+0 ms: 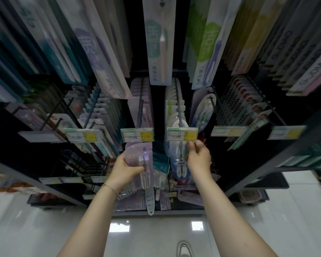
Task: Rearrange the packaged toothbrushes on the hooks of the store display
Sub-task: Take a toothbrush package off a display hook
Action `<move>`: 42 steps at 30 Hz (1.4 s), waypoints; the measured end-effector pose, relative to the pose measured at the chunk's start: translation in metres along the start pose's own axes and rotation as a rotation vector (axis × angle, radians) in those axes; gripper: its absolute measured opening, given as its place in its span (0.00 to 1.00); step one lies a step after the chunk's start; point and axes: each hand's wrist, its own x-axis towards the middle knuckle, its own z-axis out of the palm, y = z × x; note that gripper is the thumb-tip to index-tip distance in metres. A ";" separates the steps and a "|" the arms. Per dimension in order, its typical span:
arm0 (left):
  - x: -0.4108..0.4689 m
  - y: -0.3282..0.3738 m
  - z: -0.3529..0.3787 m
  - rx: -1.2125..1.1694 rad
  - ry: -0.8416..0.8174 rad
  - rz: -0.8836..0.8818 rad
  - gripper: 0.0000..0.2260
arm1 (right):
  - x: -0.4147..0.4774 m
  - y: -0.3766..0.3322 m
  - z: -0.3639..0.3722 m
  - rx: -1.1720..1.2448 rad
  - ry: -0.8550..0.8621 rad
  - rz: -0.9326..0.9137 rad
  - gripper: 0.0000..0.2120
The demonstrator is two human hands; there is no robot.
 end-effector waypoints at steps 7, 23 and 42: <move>0.006 -0.003 -0.007 0.012 0.013 0.007 0.23 | 0.012 -0.004 0.006 0.031 -0.049 0.001 0.14; 0.017 -0.011 -0.015 -0.013 0.005 -0.045 0.26 | -0.021 0.001 0.004 -0.046 0.033 -0.112 0.04; 0.026 0.021 -0.021 -0.052 -0.119 0.064 0.24 | -0.032 -0.034 0.077 0.087 -0.360 -0.263 0.15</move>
